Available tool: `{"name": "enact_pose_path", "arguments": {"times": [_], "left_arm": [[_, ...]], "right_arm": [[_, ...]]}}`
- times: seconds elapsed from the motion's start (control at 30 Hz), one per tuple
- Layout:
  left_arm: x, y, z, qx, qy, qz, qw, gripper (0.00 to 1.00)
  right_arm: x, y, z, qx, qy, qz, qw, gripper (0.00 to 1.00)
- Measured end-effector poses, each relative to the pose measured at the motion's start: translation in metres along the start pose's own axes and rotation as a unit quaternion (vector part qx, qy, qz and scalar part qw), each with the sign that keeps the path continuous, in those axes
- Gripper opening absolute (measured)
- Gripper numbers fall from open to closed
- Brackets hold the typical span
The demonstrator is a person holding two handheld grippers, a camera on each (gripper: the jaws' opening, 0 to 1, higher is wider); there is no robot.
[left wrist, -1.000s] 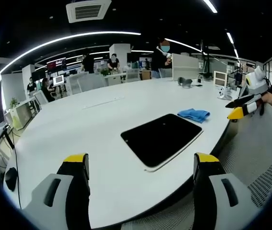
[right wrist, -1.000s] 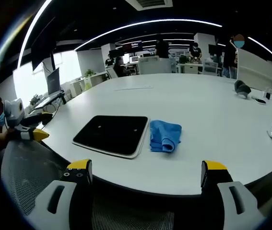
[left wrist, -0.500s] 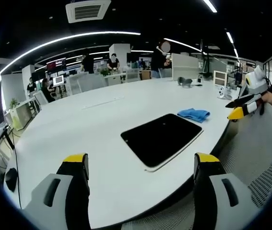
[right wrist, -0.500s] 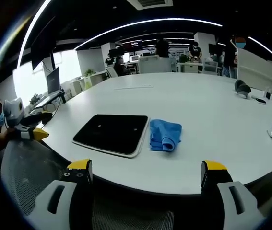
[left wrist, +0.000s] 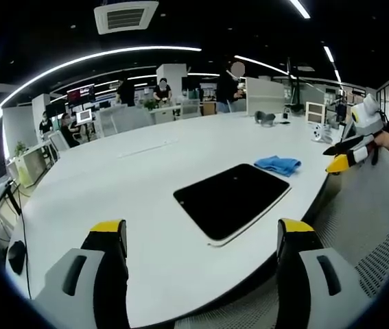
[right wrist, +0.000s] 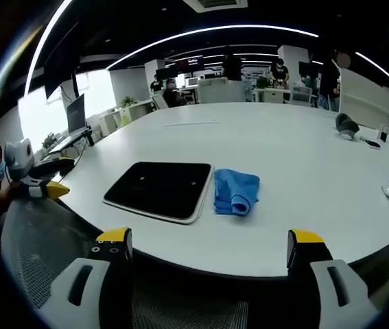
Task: Wipe the mirror surface with the cleaning cloth until all visible marks leave the cleaned area.
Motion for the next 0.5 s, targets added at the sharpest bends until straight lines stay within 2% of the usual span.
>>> {"name": "enact_pose_path", "arguments": {"times": [0.5], "left_arm": [[0.0004, -0.0004, 0.0008, 0.001, 0.001, 0.001, 1.0, 0.88]], "right_arm": [[0.0002, 0.0005, 0.0004, 0.004, 0.0, 0.0, 1.0, 0.91]]}}
Point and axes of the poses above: the point that each gripper's makers call its tool centre point, and the gripper's own axes: x roughly backward along the fingers, y roughly to its left, z roughly out of its underside, the point moved 4 cm from there along x, roughly backward along the fingers, and after that the axes turned 8 degrees about -z, right-handed, at the moved point
